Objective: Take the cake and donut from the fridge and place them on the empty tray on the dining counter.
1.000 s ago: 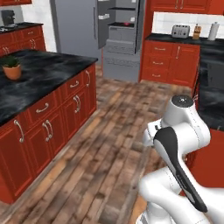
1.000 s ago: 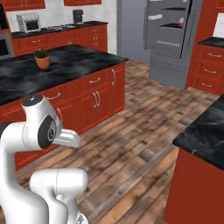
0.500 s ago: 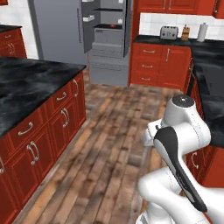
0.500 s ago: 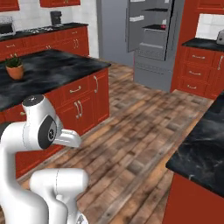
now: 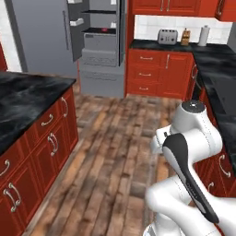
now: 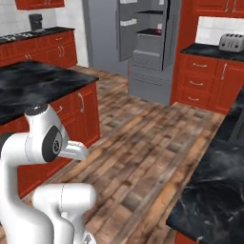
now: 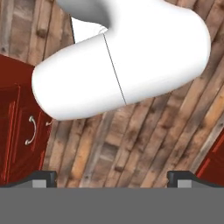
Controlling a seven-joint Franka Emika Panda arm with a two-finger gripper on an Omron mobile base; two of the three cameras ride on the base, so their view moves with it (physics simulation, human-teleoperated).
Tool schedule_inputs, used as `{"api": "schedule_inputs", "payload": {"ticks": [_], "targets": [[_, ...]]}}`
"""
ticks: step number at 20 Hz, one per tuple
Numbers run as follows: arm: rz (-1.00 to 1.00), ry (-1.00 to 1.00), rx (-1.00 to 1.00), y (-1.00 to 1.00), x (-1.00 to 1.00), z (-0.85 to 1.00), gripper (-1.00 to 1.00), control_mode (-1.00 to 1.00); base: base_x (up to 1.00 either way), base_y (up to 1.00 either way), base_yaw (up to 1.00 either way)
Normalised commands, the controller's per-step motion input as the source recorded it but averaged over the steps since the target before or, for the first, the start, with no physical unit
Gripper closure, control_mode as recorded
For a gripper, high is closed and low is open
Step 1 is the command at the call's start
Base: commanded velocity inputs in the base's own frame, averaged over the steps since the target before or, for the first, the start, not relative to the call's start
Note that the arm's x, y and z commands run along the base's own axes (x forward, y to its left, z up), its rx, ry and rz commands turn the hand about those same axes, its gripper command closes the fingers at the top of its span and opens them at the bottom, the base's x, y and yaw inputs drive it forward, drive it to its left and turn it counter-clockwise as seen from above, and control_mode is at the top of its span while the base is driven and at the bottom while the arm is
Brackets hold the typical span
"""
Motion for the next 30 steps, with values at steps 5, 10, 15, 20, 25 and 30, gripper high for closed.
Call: {"api": "schedule_inputs", "payload": {"ticks": [5,10,15,20,25,30], "targets": [[0.0,0.0,0.0,0.0,0.0,0.0,-1.0,1.0,0.89,0.12,-0.23],[0.0,0.0,0.0,0.0,0.0,0.0,-1.0,1.0,0.96,0.18,-0.24],[0.0,0.0,0.0,0.0,0.0,0.0,-1.0,1.0,0.91,0.22,-0.24],[0.0,0.0,0.0,0.0,0.0,0.0,-1.0,1.0,0.82,0.16,-0.22],[0.0,0.0,0.0,0.0,0.0,0.0,-1.0,1.0,0.81,0.21,-0.2],[0.0,0.0,0.0,0.0,0.0,0.0,-1.0,1.0,0.78,0.27,-0.19]]}}
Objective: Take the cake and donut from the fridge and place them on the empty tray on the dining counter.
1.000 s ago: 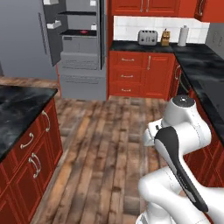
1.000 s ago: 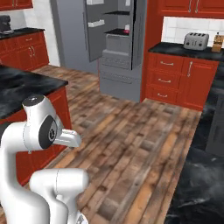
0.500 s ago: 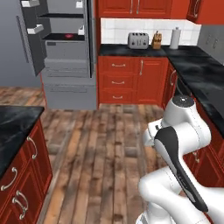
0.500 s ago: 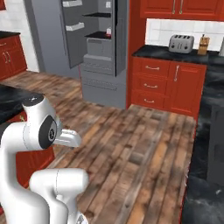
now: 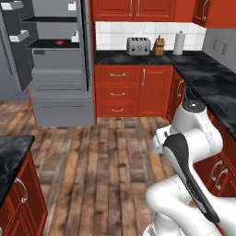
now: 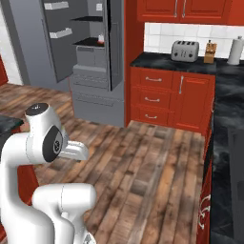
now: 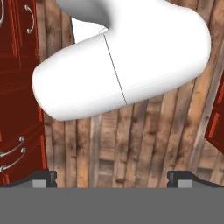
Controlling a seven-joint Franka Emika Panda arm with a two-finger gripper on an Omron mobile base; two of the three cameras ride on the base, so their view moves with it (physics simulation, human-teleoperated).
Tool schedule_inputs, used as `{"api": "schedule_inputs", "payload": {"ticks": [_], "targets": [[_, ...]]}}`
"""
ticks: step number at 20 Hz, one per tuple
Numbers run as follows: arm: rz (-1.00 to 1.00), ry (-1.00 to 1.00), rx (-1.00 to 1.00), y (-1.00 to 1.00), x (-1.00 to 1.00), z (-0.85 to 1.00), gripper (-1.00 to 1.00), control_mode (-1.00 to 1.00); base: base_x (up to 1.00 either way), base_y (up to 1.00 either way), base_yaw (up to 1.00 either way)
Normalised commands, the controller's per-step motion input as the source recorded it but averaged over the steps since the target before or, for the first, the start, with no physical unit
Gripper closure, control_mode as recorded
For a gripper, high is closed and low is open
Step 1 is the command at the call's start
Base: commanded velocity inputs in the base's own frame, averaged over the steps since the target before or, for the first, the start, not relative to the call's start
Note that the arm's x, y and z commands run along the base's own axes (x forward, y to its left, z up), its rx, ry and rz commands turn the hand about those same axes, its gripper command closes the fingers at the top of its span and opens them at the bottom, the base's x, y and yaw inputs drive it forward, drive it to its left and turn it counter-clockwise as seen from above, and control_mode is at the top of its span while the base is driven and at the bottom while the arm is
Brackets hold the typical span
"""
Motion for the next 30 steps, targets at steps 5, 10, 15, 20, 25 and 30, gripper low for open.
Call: {"api": "schedule_inputs", "payload": {"ticks": [5,10,15,20,25,30], "targets": [[0.0,0.0,0.0,0.0,0.0,0.0,-1.0,1.0,0.73,0.42,-0.22],[0.0,0.0,0.0,0.0,0.0,0.0,-1.0,1.0,0.72,0.46,-0.22],[0.0,0.0,0.0,0.0,0.0,0.0,-1.0,1.0,0.7,0.41,-0.17],[0.0,0.0,0.0,0.0,0.0,0.0,-1.0,1.0,0.67,0.42,-0.17],[0.0,0.0,0.0,0.0,0.0,0.0,-1.0,1.0,0.64,0.4,-0.17],[0.0,0.0,0.0,0.0,0.0,0.0,-1.0,1.0,0.64,0.41,-0.17]]}}
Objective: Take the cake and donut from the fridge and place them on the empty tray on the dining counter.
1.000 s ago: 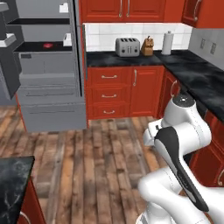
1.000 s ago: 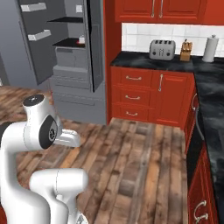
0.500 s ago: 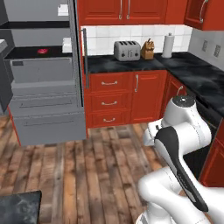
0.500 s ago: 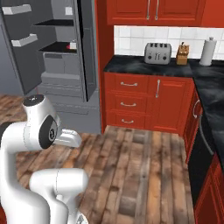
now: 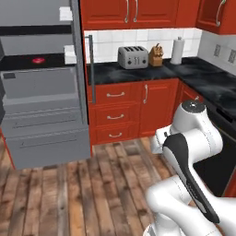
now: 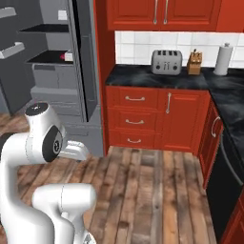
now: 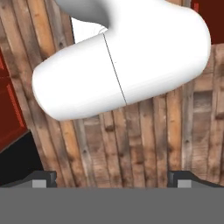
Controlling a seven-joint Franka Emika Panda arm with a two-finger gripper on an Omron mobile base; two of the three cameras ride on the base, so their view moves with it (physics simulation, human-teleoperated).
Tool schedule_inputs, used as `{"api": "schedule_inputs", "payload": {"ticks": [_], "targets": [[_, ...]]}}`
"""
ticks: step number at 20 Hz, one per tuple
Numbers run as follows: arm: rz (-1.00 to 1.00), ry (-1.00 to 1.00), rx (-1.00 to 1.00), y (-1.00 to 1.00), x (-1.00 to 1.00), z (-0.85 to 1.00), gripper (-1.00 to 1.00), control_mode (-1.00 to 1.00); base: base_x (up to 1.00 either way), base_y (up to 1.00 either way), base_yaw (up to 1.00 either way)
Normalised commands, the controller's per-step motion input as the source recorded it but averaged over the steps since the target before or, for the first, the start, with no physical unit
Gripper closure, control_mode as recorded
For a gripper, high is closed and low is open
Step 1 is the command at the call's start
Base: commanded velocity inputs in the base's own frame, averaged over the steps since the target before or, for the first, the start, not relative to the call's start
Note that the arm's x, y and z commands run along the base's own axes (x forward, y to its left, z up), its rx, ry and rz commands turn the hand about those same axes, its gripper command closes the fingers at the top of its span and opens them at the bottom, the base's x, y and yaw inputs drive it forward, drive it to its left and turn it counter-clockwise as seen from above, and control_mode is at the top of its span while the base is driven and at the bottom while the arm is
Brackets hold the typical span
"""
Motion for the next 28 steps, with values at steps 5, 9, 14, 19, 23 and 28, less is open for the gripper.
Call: {"api": "schedule_inputs", "payload": {"ticks": [5,9,14,19,23,28], "targets": [[0.0,0.0,0.0,0.0,0.0,0.0,-1.0,1.0,0.64,0.47,-0.17],[0.0,0.0,0.0,0.0,0.0,0.0,-1.0,1.0,0.58,0.53,-0.18],[0.0,0.0,0.0,0.0,0.0,0.0,-1.0,1.0,0.53,0.61,-0.18],[0.0,0.0,0.0,0.0,0.0,0.0,-1.0,1.0,0.51,0.64,-0.18],[0.0,0.0,0.0,0.0,0.0,0.0,-1.0,1.0,0.51,0.64,-0.18],[0.0,0.0,0.0,0.0,0.0,0.0,-1.0,1.0,0.46,0.64,-0.17]]}}
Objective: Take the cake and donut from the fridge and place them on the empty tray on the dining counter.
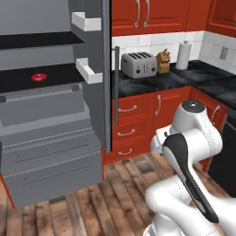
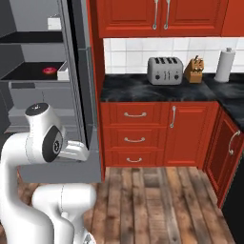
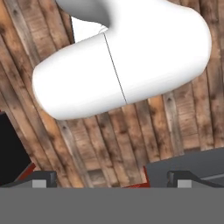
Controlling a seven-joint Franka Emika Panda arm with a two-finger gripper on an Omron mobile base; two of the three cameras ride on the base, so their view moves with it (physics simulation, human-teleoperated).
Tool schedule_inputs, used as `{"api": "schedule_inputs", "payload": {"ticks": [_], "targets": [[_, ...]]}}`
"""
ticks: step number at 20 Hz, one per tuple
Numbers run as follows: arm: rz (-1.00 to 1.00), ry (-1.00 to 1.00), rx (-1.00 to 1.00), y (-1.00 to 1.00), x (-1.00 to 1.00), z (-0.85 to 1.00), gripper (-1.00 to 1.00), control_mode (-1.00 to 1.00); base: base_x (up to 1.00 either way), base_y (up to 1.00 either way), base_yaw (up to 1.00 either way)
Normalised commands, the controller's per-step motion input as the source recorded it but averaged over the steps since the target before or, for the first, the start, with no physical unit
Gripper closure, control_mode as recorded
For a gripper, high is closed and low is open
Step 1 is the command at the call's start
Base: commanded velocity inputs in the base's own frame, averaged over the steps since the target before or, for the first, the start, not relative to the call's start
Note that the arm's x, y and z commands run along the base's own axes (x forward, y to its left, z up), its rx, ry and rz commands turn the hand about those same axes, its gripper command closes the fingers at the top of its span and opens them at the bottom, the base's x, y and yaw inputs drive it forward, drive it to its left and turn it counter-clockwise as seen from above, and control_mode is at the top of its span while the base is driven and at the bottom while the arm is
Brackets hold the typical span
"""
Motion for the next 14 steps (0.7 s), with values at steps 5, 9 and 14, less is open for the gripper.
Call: {"api": "schedule_inputs", "payload": {"ticks": [5,9,14], "targets": [[0.0,0.0,0.0,0.0,0.0,0.0,-1.0,1.0,0.72,0.51,-0.03],[0.0,0.0,0.0,0.0,0.0,0.0,-1.0,1.0,0.82,0.33,0.12],[0.0,0.0,0.0,0.0,0.0,0.0,-1.0,1.0,0.75,0.23,0.19]]}}
